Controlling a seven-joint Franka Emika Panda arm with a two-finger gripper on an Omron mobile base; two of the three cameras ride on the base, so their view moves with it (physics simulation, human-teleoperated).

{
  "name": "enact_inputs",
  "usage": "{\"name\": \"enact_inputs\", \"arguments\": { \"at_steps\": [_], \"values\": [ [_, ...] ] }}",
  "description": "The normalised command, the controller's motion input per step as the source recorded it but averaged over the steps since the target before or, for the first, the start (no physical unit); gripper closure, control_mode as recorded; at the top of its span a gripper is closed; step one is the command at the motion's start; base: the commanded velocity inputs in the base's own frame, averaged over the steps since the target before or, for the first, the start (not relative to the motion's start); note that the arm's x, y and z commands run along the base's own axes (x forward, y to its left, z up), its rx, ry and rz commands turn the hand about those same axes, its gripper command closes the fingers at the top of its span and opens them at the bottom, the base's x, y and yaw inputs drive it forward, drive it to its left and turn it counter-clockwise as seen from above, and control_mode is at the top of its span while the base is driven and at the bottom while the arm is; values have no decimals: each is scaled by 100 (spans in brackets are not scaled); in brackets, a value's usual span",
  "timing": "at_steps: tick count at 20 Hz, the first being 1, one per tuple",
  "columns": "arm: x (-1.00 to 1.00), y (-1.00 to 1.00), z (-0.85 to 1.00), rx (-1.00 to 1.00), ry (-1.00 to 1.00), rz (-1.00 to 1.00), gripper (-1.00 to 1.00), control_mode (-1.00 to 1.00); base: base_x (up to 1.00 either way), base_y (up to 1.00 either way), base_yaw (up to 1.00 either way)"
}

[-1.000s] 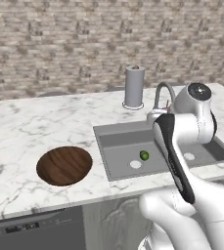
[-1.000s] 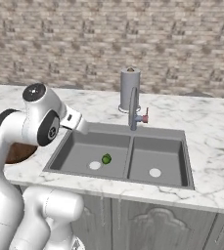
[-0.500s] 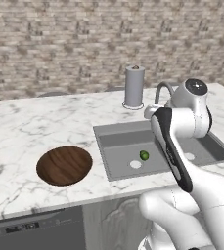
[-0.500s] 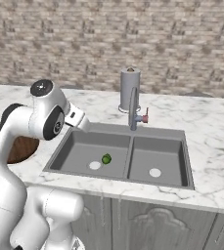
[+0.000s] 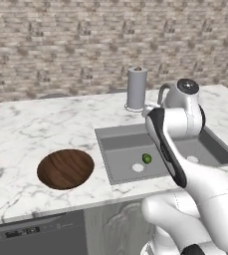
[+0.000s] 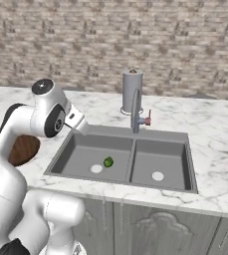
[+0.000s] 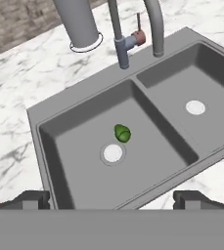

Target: Pick the oranges from the cabinet and place them in one bowl. Pick the avocado from the sink and place it in the other bowl.

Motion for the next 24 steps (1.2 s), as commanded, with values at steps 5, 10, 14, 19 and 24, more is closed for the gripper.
{"name": "enact_inputs", "arguments": {
  "at_steps": [5, 10, 14, 19, 24],
  "values": [
    [22, 5, -9, 4, 9, -10, -100, -100, 0, 0, 0],
    [22, 2, -10, 4, 15, -9, -100, -100, 0, 0, 0],
    [17, 1, -8, 6, 21, -7, -100, -100, 0, 0, 0],
    [14, 0, -9, 6, 22, -6, -100, -100, 0, 0, 0],
    [12, 0, -17, 3, 14, -3, -100, -100, 0, 0, 0]
  ]
}}
